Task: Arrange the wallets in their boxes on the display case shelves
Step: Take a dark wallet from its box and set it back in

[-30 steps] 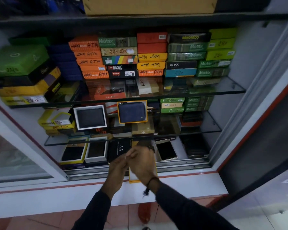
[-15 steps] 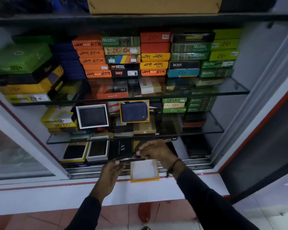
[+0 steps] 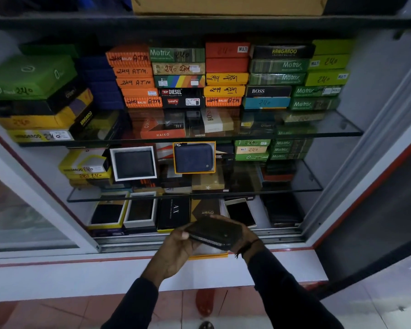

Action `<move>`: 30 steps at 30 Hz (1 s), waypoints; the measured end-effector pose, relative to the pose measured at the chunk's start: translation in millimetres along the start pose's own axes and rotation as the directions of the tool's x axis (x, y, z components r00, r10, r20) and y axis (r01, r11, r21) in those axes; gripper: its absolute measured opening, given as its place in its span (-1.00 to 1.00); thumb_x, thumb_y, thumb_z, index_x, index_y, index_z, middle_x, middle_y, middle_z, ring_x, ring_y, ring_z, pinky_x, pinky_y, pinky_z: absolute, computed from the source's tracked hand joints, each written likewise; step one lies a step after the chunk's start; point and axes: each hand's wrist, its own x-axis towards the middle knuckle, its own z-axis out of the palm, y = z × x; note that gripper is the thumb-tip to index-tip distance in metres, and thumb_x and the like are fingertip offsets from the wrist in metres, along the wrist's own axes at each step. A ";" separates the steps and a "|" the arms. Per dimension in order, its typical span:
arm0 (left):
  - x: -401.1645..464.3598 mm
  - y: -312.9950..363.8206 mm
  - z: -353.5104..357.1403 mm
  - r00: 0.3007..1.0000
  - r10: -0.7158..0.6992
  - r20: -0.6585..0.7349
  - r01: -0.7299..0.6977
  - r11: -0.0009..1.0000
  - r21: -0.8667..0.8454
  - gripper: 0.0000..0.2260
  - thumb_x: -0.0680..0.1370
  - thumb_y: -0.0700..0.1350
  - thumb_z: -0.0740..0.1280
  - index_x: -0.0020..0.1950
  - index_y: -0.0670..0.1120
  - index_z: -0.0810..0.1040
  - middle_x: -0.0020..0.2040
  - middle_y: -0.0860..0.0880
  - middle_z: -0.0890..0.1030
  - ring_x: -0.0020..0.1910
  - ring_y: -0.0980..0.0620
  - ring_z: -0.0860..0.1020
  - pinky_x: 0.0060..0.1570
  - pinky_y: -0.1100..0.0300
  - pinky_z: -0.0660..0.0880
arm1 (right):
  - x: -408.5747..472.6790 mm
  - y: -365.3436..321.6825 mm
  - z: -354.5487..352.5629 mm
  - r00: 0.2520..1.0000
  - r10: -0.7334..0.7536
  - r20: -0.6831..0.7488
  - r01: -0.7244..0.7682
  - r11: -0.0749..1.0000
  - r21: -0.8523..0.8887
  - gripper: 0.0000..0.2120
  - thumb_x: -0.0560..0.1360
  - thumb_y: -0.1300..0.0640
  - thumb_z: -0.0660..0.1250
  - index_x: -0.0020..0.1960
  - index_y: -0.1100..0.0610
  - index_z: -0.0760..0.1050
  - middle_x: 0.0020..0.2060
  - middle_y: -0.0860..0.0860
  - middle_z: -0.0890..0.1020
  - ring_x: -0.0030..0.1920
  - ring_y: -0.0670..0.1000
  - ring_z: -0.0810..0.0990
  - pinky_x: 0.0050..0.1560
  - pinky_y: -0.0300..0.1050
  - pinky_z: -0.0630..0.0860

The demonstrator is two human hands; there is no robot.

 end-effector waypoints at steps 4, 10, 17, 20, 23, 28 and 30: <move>-4.5 0.9 -2.3 0.998 0.015 -0.065 -0.008 0.994 0.106 -0.58 0.37 -0.31 0.41 0.23 -0.22 0.65 0.16 -0.25 0.68 0.13 -0.14 0.67 0.07 0.09 0.65 | 5.2 14.4 -2.4 0.997 0.021 -0.078 -0.009 0.989 0.148 -0.85 0.57 0.21 0.21 0.01 0.26 0.52 -0.13 0.21 0.62 -0.12 0.15 0.63 -0.24 -0.06 0.68; -8.4 22.2 -15.0 0.990 0.019 -0.141 0.030 0.941 0.336 -0.37 0.42 -0.47 0.35 0.44 -0.04 0.48 0.28 -0.24 0.63 0.26 -0.18 0.61 0.11 0.05 0.61 | 5.0 8.2 -28.9 0.985 0.117 -0.130 -0.121 0.992 -0.030 -0.52 0.55 -0.16 0.31 0.26 0.20 0.56 0.05 0.19 0.64 0.03 0.15 0.58 -0.11 -0.06 0.55; -1.5 17.5 -4.0 0.917 0.324 -0.233 -0.026 0.632 0.774 -0.56 0.47 -0.33 0.47 0.20 0.12 0.57 0.10 -0.02 0.72 0.16 0.01 0.66 -0.02 0.16 0.65 | 3.3 -4.7 -29.2 0.973 -0.186 -0.137 0.084 0.838 -0.539 -0.75 0.44 0.25 0.49 0.11 0.25 0.64 0.06 0.14 0.71 0.15 0.21 0.65 0.16 0.08 0.58; -6.5 -1.2 -3.6 0.748 0.597 0.291 -0.187 -0.232 0.955 -0.62 0.37 -0.33 0.54 0.09 0.02 0.66 0.08 0.03 0.70 0.12 0.12 0.61 0.10 0.08 0.60 | 7.8 1.0 -26.5 0.847 -0.531 0.015 0.249 0.371 -0.895 -0.75 0.39 0.35 0.49 0.02 0.14 0.65 0.04 0.06 0.70 0.15 0.16 0.66 0.19 0.11 0.60; -11.9 -16.4 -4.7 0.634 0.511 0.581 -0.195 -0.622 0.759 -0.68 0.30 -0.29 0.58 0.03 -0.12 0.70 0.08 -0.10 0.69 0.08 -0.09 0.61 0.07 -0.07 0.56 | 8.8 11.8 -35.8 0.639 -0.685 0.349 0.067 -0.402 -0.913 -0.65 0.28 0.20 0.55 0.03 -0.03 0.64 -0.02 -0.11 0.71 0.08 -0.02 0.65 0.10 -0.02 0.55; -10.6 -22.6 -0.2 0.628 0.486 0.608 -0.175 -0.673 0.719 -0.61 0.24 -0.28 0.64 0.04 -0.14 0.71 -0.01 -0.14 0.69 -0.03 -0.15 0.66 -0.02 -0.06 0.61 | 5.3 13.9 -40.6 0.666 -0.669 0.329 0.029 -0.418 -0.908 -0.65 0.31 0.20 0.52 0.06 -0.04 0.61 -0.03 -0.11 0.70 0.05 -0.01 0.64 0.04 -0.04 0.57; -7.9 -20.8 0.5 0.701 0.529 0.479 -0.213 -0.486 0.848 -0.62 0.34 -0.24 0.60 0.13 -0.10 0.68 0.07 -0.07 0.65 0.03 -0.07 0.63 0.02 0.07 0.61 | 5.7 9.4 -40.2 0.728 -0.657 0.197 0.029 -0.258 -0.966 -0.68 0.39 0.17 0.47 0.11 -0.06 0.61 0.00 -0.12 0.70 0.05 -0.04 0.64 0.07 -0.07 0.60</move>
